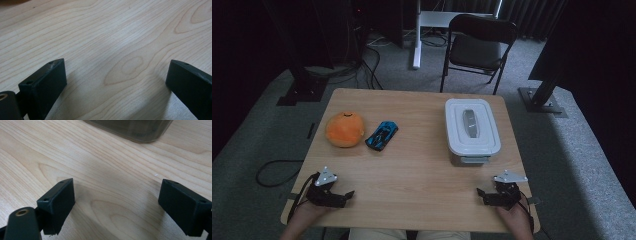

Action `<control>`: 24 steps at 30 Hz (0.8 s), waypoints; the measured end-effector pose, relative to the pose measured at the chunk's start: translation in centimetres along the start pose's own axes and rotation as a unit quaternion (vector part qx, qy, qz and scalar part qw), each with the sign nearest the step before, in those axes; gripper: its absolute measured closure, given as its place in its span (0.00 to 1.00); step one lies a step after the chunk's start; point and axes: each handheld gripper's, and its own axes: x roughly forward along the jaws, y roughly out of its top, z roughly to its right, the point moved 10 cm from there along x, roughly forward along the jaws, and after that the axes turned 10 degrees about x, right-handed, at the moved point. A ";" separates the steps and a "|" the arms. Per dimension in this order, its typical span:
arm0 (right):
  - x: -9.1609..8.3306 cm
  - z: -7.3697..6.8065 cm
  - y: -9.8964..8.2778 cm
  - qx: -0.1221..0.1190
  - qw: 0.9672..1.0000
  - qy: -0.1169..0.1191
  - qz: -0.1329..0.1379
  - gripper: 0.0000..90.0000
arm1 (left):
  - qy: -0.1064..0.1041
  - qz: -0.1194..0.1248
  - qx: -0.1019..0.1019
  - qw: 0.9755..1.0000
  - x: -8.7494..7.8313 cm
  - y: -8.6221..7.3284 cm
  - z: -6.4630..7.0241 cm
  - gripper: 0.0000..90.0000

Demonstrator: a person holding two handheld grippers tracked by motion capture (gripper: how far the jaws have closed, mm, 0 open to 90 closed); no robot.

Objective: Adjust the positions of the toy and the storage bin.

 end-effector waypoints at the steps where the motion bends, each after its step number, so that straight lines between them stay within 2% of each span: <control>1: 0.0 0.0 0.0 0.000 1.000 0.000 0.000 0.15 | 0.000 0.000 0.001 1.000 0.0 0.0 0.0 0.05; 9: 0.0 0.0 0.0 0.000 1.000 0.000 0.000 0.15 | 0.000 -0.004 -0.001 1.000 -0.3 -0.3 -0.2 0.05; 15: 0.0 0.0 0.0 0.002 1.000 -0.003 0.000 0.15 | 0.003 -0.018 -0.007 1.000 0.0 0.0 -0.5 0.05; 21: 0.0 0.0 0.0 0.001 1.000 -0.003 0.001 0.15 | -0.002 -0.006 -0.019 1.000 0.1 1.3 -0.7 0.05; 24: 0.0 0.0 0.0 0.002 1.000 -0.003 0.000 0.15 | 0.000 -0.013 -0.016 1.000 0.5 2.1 -0.8 0.05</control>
